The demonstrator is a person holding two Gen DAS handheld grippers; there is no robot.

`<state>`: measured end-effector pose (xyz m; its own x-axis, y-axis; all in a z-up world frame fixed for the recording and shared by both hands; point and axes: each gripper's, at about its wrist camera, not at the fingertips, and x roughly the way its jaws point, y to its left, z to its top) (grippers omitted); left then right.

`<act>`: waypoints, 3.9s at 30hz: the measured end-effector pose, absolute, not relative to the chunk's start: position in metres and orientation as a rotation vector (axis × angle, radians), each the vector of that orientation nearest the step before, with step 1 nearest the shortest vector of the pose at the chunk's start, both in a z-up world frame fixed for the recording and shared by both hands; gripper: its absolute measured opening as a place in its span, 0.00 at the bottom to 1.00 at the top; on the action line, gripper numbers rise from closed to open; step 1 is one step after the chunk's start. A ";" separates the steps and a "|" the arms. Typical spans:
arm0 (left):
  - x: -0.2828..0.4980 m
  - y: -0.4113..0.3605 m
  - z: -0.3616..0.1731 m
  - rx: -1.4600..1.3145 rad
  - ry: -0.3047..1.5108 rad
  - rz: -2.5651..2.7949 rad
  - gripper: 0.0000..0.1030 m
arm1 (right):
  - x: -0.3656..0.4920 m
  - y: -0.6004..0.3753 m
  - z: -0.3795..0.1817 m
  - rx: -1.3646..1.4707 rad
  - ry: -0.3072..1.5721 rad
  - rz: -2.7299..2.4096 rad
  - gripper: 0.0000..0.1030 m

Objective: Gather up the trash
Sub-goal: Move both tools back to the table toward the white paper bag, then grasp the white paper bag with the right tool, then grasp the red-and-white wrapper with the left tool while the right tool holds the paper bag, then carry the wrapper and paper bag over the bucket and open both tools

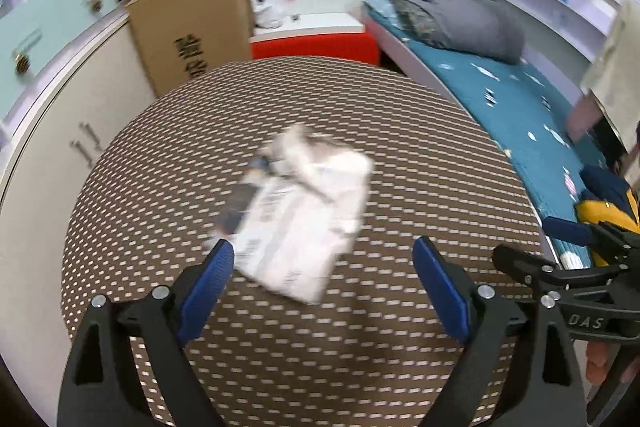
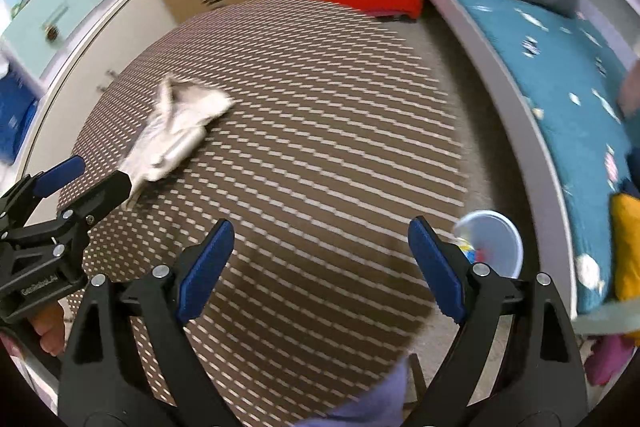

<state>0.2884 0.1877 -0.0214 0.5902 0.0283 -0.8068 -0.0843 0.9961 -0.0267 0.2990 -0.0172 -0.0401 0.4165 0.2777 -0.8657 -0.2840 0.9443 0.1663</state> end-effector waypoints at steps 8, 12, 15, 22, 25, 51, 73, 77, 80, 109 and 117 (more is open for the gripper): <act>0.291 0.257 -0.034 -0.169 0.962 0.122 0.86 | 0.329 0.052 -0.055 0.069 1.133 0.524 0.85; 0.310 0.288 -0.054 -0.215 0.987 0.061 0.86 | 0.349 0.084 -0.069 0.099 1.140 0.615 0.84; 0.322 0.302 -0.070 -0.249 1.019 0.076 0.86 | 0.355 0.096 -0.069 0.121 1.106 0.643 0.80; 0.329 0.304 -0.082 -0.273 1.010 -0.032 0.86 | 0.358 0.122 -0.066 0.216 1.123 0.786 0.50; 0.328 0.303 -0.082 -0.285 0.991 -0.065 0.86 | 0.360 0.131 -0.063 0.274 1.131 0.865 0.50; 0.280 0.278 -0.020 -0.200 0.882 -0.029 0.86 | 0.338 0.063 0.001 0.387 0.925 0.874 0.07; 0.313 0.199 -0.056 -0.036 1.014 0.000 0.19 | 0.326 -0.090 0.002 0.272 0.797 0.472 0.07; 0.317 0.176 -0.048 -0.013 1.006 -0.021 0.19 | 0.320 -0.110 0.004 0.280 0.784 0.461 0.07; 0.320 0.155 -0.042 0.014 0.998 -0.047 0.19 | 0.315 -0.124 0.005 0.296 0.778 0.454 0.07; 0.345 -0.125 -0.050 0.282 1.022 -0.422 0.19 | 0.262 -0.335 -0.039 0.457 0.797 0.102 0.07; 0.344 -0.202 -0.076 0.355 1.075 -0.524 0.19 | 0.245 -0.386 -0.064 0.511 0.833 0.001 0.07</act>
